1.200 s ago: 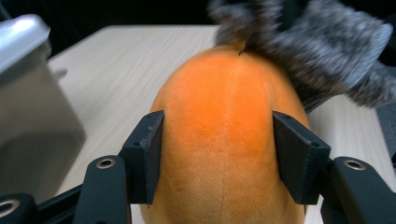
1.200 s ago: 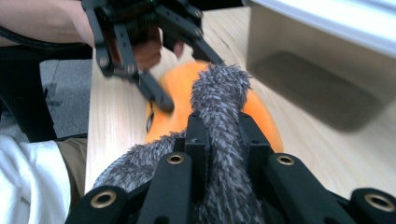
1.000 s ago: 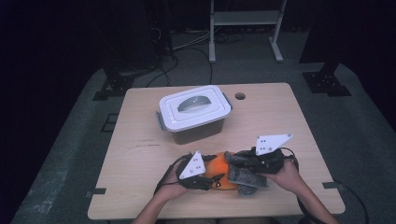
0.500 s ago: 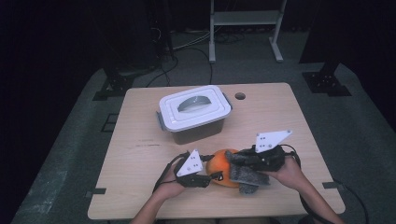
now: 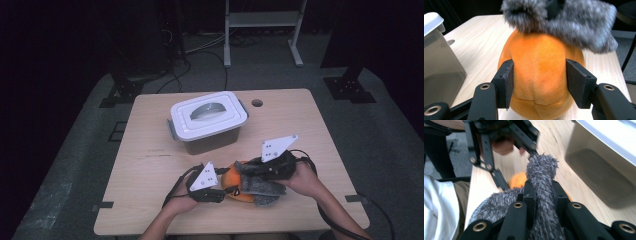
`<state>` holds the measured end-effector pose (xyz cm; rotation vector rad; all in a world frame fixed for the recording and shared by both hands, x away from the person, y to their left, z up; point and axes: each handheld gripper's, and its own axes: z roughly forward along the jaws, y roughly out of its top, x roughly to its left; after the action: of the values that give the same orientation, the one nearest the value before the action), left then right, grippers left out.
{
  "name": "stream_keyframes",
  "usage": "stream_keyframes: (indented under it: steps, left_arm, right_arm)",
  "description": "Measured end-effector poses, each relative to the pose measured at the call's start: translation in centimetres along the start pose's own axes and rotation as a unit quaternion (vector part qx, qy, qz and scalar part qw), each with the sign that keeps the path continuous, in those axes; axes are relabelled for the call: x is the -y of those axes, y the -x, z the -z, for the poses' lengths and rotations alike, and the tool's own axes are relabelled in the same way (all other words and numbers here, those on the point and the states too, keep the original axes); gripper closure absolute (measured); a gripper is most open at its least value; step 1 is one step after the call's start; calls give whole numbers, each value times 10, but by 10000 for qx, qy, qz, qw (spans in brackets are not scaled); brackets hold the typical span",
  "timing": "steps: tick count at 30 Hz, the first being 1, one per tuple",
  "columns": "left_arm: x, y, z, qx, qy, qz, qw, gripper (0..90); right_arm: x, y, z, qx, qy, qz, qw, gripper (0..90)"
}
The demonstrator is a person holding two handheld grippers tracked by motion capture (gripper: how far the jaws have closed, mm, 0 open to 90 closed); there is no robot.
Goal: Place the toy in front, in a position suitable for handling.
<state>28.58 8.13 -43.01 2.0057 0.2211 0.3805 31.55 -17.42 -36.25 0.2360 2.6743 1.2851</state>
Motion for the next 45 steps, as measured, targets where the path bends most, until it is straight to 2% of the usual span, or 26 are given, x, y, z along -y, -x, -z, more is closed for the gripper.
stream_keyframes:
  steps: [5,8,9,11,13,14,15,17,18,20,22,24,26,30,33,35,37,40,42,43,44,45]
  left_arm:
    - [5,-3,4,116,-27,122,9999,407]
    - [5,-6,4,243,85,351,9991,280]
    - [5,-6,3,307,111,426,9986,237]
    - [3,-5,-1,288,101,435,9986,168]
    - [2,-3,-5,390,51,441,9983,127]
    - [2,-2,-6,423,37,405,9983,119]
    - [2,1,-6,447,24,331,9985,163]
    - [2,4,-4,325,-1,64,9995,276]
    - [2,4,-3,298,-4,18,9996,316]
    - [3,4,-2,204,14,-118,9997,353]
    - [4,4,-1,148,62,-201,9997,362]
    - [4,4,0,36,95,-310,9995,376]
    - [5,5,0,-128,83,-489,9987,392]
    - [4,7,-2,-174,179,-533,9983,395]
    - [5,5,-1,-140,187,-439,9988,388]
    - [7,1,0,-31,248,-168,9995,338]
    - [7,-3,0,189,277,137,9993,255]
    - [6,-4,-4,390,203,392,9983,132]
    - [7,-3,-9,417,64,416,9982,104]
    - [8,-1,-9,394,17,303,9988,124]
    - [7,0,-8,303,-7,109,9995,207]
    - [6,1,-6,235,-8,18,9997,271]
  right_arm:
    - [25,7,10,40,283,-465,9985,773]
    - [37,3,10,-8,474,-676,9966,772]
    - [39,1,8,-31,559,-688,9961,773]
    - [41,-5,6,-144,703,-721,9948,773]
    - [39,-14,1,-314,816,-660,9940,772]
    - [37,-19,-1,-350,829,-610,9941,772]
    - [35,-22,-3,-350,816,-523,9947,772]
    - [32,-25,-3,-272,773,-428,9957,772]
    - [34,-24,-1,-249,840,-463,9951,772]
    - [40,-19,4,-187,959,-580,9935,772]
    - [51,-13,9,-79,1070,-804,9910,773]
    - [61,-9,13,87,1094,-992,9890,772]
    - [67,-6,16,146,1129,-1127,9871,771]
    - [57,-9,11,90,1278,-1033,9864,770]
    - [49,-10,3,36,1280,-941,9873,769]
    - [53,-7,3,-37,1344,-1044,9854,769]
    - [58,-6,3,-14,1309,-1091,9854,769]
    - [62,-11,4,-83,1321,-1126,9848,770]
    - [57,-19,1,-233,1363,-1031,9850,769]
    - [53,-24,-2,-262,1335,-934,9863,768]
    - [49,-27,-5,-227,1261,-825,9883,766]
    - [47,-29,-6,-180,1198,-730,9899,766]
